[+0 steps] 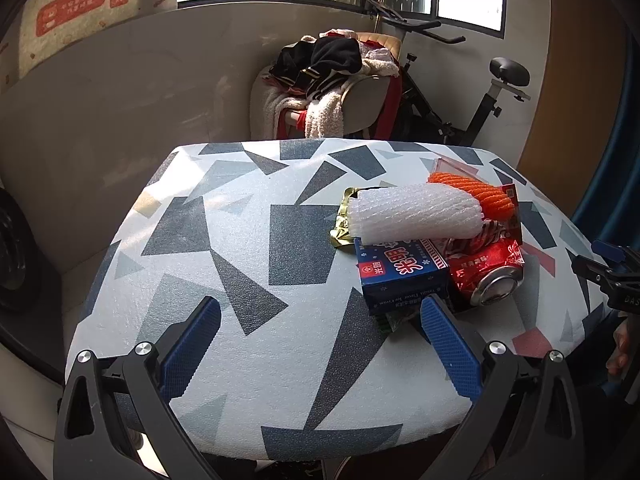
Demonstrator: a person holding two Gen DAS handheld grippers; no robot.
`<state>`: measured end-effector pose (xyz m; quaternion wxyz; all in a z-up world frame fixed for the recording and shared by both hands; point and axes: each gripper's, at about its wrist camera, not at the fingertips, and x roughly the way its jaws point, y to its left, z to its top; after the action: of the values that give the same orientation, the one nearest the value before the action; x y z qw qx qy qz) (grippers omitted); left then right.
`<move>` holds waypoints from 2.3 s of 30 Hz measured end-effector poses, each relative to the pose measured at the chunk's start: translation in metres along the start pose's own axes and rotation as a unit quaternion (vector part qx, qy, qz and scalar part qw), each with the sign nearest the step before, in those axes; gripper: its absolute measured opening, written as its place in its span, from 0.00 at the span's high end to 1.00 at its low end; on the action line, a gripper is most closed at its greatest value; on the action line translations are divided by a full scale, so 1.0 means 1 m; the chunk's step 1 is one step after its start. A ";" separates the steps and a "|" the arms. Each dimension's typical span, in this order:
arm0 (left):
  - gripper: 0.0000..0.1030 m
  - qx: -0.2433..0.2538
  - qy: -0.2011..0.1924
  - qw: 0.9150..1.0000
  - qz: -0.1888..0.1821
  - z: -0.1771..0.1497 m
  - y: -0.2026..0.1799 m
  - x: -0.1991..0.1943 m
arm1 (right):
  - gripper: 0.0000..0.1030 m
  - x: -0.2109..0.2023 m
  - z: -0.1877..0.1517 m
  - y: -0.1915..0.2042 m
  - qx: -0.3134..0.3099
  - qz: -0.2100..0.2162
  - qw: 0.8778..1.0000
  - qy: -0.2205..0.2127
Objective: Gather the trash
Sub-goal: 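Reach the right gripper to the red cigarette pack and close on it, then lift the red pack with the right gripper while the left gripper grasps the white foam net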
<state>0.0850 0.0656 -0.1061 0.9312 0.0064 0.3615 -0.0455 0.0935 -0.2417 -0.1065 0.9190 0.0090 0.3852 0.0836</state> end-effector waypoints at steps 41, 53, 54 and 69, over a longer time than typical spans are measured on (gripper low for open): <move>0.05 0.045 0.036 0.992 -0.116 0.079 -0.073 0.088 | 0.75 0.078 0.048 -0.037 -0.011 -0.038 0.999 0.019; 0.34 0.132 0.064 0.988 -0.053 0.079 -0.114 0.119 | 0.75 0.066 0.045 -0.037 -0.008 -0.027 0.999 0.022; 0.42 0.122 0.065 0.989 -0.058 0.080 -0.111 0.118 | 0.75 0.064 0.046 -0.036 -0.009 -0.026 0.999 0.021; 0.81 0.102 0.009 0.993 -0.059 0.102 -0.084 0.060 | 0.75 0.020 0.046 -0.010 -0.016 -0.013 1.000 -0.010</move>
<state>0.1900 -0.0273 -0.0689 0.9180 0.0804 0.3635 -0.1369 0.1416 -0.2459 -0.0889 0.9238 -0.0101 0.3746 0.0781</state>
